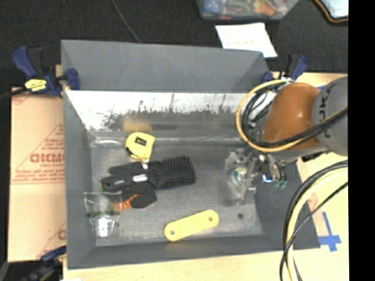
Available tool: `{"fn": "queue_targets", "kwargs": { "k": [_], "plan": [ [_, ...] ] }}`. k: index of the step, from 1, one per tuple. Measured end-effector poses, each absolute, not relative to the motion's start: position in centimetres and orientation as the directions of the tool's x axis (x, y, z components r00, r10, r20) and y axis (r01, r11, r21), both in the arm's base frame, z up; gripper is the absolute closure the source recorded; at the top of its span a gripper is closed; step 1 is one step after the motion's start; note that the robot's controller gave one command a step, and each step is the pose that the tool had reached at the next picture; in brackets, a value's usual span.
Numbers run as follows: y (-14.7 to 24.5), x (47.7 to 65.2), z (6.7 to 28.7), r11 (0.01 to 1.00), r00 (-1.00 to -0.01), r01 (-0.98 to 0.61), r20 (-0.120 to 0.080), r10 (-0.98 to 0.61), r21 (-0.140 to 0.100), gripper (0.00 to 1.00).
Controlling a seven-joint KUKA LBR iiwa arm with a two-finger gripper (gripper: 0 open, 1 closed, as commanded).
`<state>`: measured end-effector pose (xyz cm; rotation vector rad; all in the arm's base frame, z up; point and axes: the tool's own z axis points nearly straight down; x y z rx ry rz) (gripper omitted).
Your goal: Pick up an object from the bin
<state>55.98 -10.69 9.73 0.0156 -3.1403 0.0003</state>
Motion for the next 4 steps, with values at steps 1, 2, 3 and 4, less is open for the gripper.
{"fn": "queue_targets", "kwargs": {
  "k": [1,2,3,4],
  "plan": [
    [-9.6,58.7,10.7,0.998,-0.997,-0.062,-0.035,-0.063,-0.012,0.0],
    [-8.9,59.0,9.5,1.0,-0.999,-0.017,-0.029,-0.017,-0.009,0.0],
    [-9.3,60.2,16.7,0.998,-0.998,-0.066,-0.024,-0.066,-0.01,0.0],
    [-6.3,59.4,10.5,0.999,-0.999,-0.038,-0.028,-0.039,-0.007,0.0]
  ]
}}
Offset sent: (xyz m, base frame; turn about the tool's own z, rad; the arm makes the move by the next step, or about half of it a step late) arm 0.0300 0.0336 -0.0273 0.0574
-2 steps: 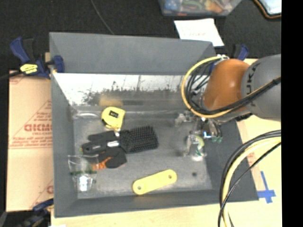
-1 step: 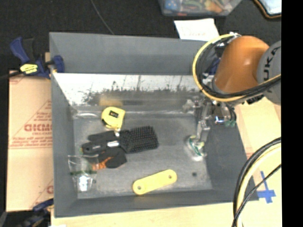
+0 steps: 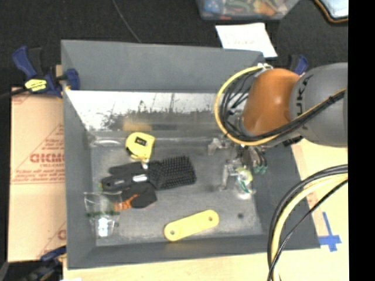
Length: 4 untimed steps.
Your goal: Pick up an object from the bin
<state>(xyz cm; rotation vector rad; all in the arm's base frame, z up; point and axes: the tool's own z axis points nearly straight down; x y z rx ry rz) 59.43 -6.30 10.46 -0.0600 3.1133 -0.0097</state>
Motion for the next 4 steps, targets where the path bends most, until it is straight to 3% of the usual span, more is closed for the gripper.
{"fn": "queue_targets", "kwargs": {
  "k": [1,2,3,4],
  "plan": [
    [-6.4,59.2,9.0,0.997,-0.997,-0.077,-0.027,-0.078,-0.011,0.0],
    [-6.7,59.1,12.0,0.992,-0.991,-0.128,-0.036,-0.128,-0.017,0.0],
    [-6.9,59.1,13.1,0.989,-0.988,-0.146,-0.039,-0.146,-0.019,0.0],
    [-2.2,58.5,7.2,0.969,-0.969,-0.244,-0.039,-0.245,-0.023,0.0]
  ]
}}
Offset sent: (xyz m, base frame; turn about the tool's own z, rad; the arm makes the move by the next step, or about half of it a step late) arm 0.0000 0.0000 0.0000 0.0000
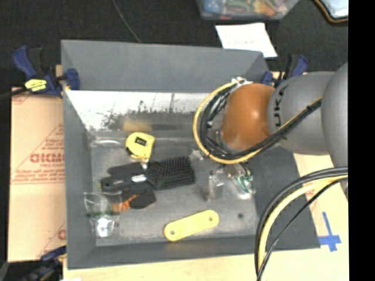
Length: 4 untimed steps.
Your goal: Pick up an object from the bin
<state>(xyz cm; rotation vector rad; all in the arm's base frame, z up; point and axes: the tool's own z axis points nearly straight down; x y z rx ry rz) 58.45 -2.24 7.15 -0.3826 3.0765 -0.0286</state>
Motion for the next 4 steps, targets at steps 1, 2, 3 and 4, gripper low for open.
{"fn": "queue_targets", "kwargs": {
  "k": [1,2,3,4],
  "plan": [
    [1.3,60.3,7.3,0.964,-0.963,-0.263,-0.047,-0.264,-0.029,0.0],
    [1.2,60.3,7.3,0.965,-0.964,-0.261,-0.046,-0.262,-0.028,0.0],
    [2.1,59.9,9.9,0.956,-0.955,-0.291,-0.055,-0.292,-0.032,0.0],
    [2.1,60.1,10.0,0.961,-0.96,-0.275,-0.055,-0.276,-0.03,0.0]
  ]
}}
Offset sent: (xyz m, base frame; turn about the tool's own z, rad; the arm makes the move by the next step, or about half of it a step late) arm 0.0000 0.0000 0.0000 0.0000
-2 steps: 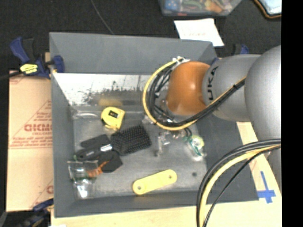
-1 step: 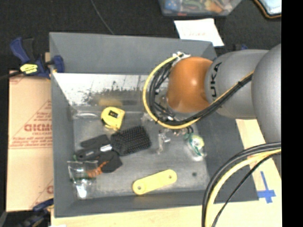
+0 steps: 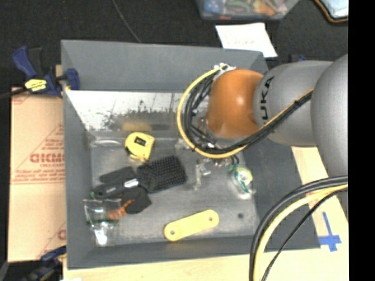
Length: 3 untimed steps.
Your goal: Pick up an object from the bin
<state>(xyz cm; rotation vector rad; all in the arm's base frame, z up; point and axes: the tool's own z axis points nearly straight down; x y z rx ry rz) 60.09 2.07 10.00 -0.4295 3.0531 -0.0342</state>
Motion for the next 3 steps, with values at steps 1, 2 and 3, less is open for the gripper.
{"fn": "queue_targets", "kwargs": {
  "k": [1,2,3],
  "plan": [
    [3.3,59.1,12.0,0.966,-0.965,-0.256,-0.06,-0.257,-0.029,0.0],
    [5.6,60.1,13.9,0.96,-0.958,-0.278,-0.059,-0.279,-0.031,0.0],
    [6.0,57.5,12.6,0.962,-0.961,-0.27,-0.057,-0.272,-0.029,0.0]
  ]
}}
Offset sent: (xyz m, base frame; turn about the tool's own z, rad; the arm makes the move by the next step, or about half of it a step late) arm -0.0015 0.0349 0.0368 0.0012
